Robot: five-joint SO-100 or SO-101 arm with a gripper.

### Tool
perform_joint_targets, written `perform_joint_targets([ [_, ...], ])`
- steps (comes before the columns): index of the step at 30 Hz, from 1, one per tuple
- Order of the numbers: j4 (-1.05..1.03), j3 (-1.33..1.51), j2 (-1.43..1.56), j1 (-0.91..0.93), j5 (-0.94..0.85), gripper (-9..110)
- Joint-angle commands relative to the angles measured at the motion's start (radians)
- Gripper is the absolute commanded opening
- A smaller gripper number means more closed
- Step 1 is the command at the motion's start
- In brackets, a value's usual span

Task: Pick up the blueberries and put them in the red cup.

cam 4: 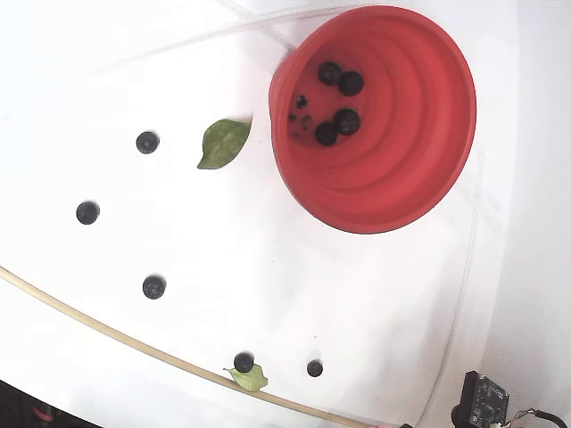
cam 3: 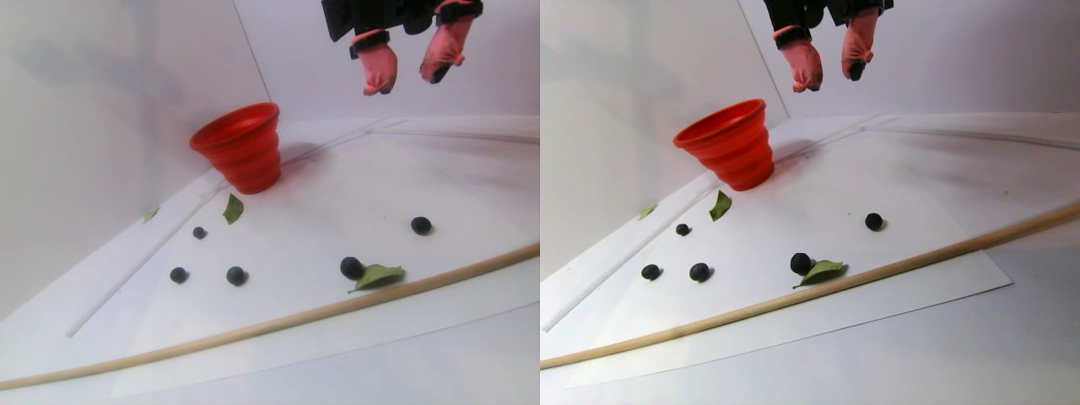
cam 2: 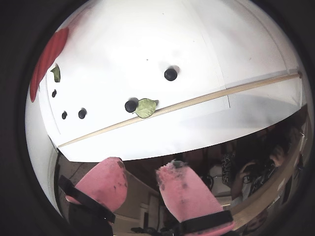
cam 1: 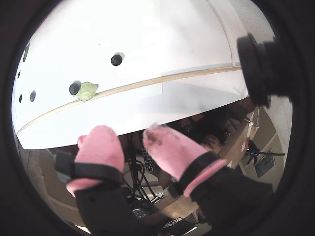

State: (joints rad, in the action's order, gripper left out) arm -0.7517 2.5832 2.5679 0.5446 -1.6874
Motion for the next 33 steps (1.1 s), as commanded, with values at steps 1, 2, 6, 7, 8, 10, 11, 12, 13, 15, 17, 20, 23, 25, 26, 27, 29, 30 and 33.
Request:
perform_joint_targets([
  [1,0.051,0.002,-0.025,0.018,-0.008,13],
  [2,0.066,0.003,-0.038,0.021,-0.012,13],
  [6,0.13,0.021,-0.084,0.031,-0.031,14],
  [7,0.147,0.026,-0.094,0.032,-0.035,14],
  [8,0.164,0.029,-0.107,0.032,-0.038,14],
  [10,0.189,0.029,-0.138,0.037,-0.051,14],
  [11,0.206,0.029,-0.153,0.04,-0.054,14],
  [12,0.219,0.028,-0.17,0.041,-0.055,15],
  [13,0.224,0.021,-0.183,0.046,-0.06,15],
  [15,0.227,0.006,-0.213,0.049,-0.06,15],
  [17,0.233,-0.017,-0.256,0.052,-0.054,16],
  [20,0.252,-0.034,-0.302,0.06,-0.054,16],
  [23,0.284,-0.035,-0.336,0.064,-0.061,17],
  [25,0.31,-0.035,-0.36,0.072,-0.066,17],
  [26,0.322,-0.037,-0.374,0.074,-0.067,17],
  [27,0.333,-0.038,-0.39,0.077,-0.069,17],
  [29,0.351,-0.044,-0.417,0.081,-0.074,18],
  [30,0.364,-0.048,-0.43,0.081,-0.074,18],
  [33,0.388,-0.06,-0.468,0.081,-0.071,18],
])
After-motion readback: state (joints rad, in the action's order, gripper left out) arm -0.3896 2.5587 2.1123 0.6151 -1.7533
